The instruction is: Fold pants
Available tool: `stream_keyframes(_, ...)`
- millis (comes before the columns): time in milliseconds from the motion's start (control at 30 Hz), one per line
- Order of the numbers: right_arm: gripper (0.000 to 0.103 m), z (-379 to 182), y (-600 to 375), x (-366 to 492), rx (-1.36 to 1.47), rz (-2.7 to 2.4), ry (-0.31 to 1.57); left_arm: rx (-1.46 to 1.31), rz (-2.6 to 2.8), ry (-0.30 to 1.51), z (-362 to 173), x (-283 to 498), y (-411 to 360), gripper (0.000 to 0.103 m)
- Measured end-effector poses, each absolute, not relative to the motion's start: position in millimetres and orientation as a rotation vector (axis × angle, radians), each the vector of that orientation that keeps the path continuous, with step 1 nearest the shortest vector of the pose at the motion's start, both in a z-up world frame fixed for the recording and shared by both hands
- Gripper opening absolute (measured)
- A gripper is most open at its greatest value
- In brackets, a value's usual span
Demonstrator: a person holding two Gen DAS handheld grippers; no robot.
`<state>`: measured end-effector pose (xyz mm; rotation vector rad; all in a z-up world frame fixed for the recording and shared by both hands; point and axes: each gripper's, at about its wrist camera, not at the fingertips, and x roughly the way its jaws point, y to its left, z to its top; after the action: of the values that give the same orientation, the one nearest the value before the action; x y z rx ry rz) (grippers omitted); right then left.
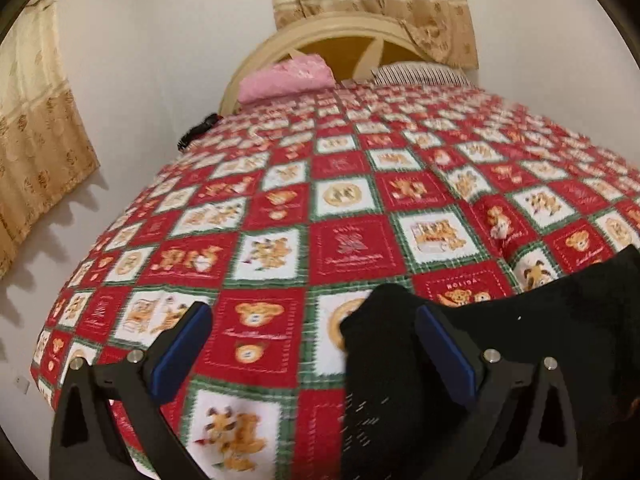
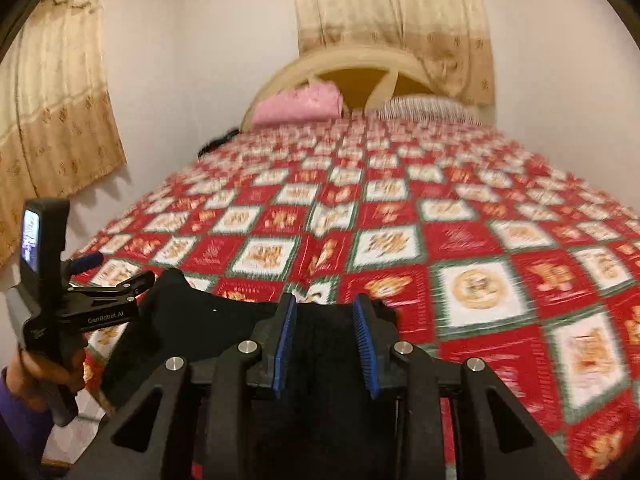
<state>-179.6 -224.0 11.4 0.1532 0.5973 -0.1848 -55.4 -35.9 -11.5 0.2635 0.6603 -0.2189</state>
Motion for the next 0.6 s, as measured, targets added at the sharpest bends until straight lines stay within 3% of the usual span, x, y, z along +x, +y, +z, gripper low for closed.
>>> stream_keyframes(233, 0.032, -28.3, -236.8, -141.9, 0.163, -0.245, 0.691, 0.242, -0.201, 0.762, -38.8, -37.5, -45.1, 0.103)
stream_keyframes(467, 0.032, -11.7, -236.0, -152.2, 0.206, -0.224, 0.611, 0.202, -0.22, 0.78, -37.8, -40.7, -33.6, 0.103)
stream_keyframes(600, 0.031, 3.1, -210.0, -179.4, 0.088, -0.203, 0.562, 0.188, -0.221, 0.773, -33.2, -51.1, -26.1, 0.103)
